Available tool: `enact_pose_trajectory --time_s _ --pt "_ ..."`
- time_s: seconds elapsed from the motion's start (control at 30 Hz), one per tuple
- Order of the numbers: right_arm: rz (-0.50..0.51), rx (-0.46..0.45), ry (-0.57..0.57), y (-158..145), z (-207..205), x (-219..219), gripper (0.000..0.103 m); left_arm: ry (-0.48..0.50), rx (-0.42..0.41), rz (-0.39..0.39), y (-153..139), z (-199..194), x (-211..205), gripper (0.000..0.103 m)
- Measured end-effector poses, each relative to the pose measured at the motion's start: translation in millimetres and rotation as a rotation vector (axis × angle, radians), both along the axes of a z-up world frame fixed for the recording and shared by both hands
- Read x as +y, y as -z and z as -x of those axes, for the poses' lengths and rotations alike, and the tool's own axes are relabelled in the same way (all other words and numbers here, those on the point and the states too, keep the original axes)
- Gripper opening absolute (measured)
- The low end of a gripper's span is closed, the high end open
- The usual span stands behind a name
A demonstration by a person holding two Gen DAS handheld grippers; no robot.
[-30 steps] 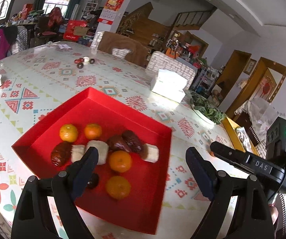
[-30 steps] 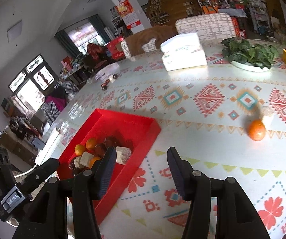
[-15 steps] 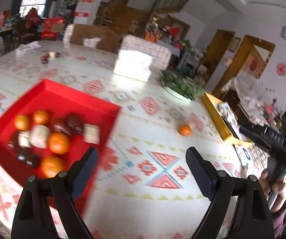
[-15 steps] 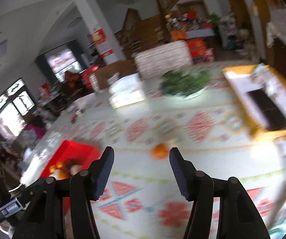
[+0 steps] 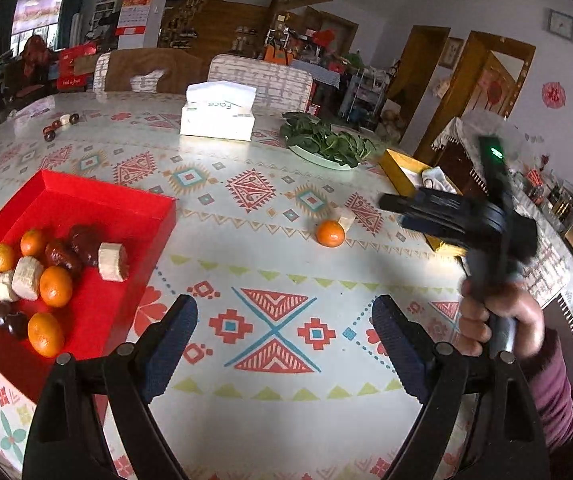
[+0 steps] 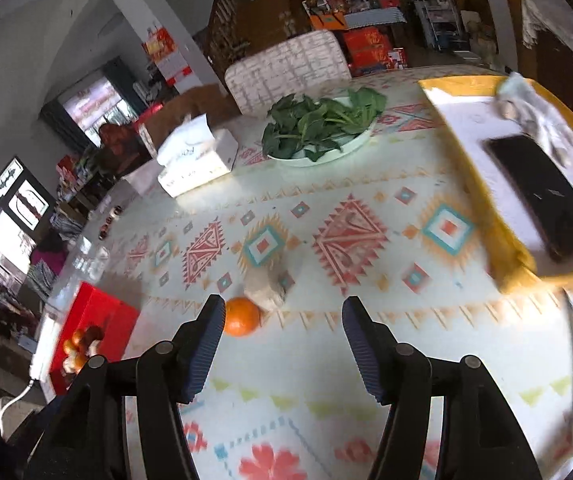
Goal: Organize fruits
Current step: 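Grasp the last orange with the left gripper while the right grasps the white cake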
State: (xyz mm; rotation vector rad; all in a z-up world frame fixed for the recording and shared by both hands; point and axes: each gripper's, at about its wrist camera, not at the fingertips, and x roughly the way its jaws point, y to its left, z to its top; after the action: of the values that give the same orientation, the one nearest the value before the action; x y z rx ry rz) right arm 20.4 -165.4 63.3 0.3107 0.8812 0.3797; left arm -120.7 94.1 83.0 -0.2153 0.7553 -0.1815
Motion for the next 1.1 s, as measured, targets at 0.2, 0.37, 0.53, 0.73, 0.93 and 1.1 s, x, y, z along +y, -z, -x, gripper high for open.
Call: enact_pose_trajectory --time_s 0.2,0.37,0.53,0.73,0.93,1.1 --pt "0.071 0.023 -0.033 20.4 -29.6 39.0 0.066 -0.018 0.016 -0.091 7.5 -20.7 -6.1 0.089" --pt "0.104 0.043 -0.047 38.2 -39.8 52.9 0.059 -0.023 0.042 -0.122 18.3 -38.2 -8.6 0.089" --pt "0.087 0.043 -0.055 44.2 -42.0 53.1 0.041 -0.003 0.067 -0.136 27.0 -58.4 -20.0 0.089" --pt "0.052 0.053 -0.045 44.4 -42.7 43.1 0.034 0.069 0.073 -0.154 35.3 -89.0 -48.1 0.089" --pt "0.001 0.039 -0.002 35.9 -40.1 18.5 0.034 0.109 0.122 -0.169 54.4 -129.3 -74.5 0.089" --pt "-0.035 0.039 0.018 31.8 -40.7 4.3 0.034 0.126 0.142 -0.163 63.9 -153.5 -87.3 0.083"
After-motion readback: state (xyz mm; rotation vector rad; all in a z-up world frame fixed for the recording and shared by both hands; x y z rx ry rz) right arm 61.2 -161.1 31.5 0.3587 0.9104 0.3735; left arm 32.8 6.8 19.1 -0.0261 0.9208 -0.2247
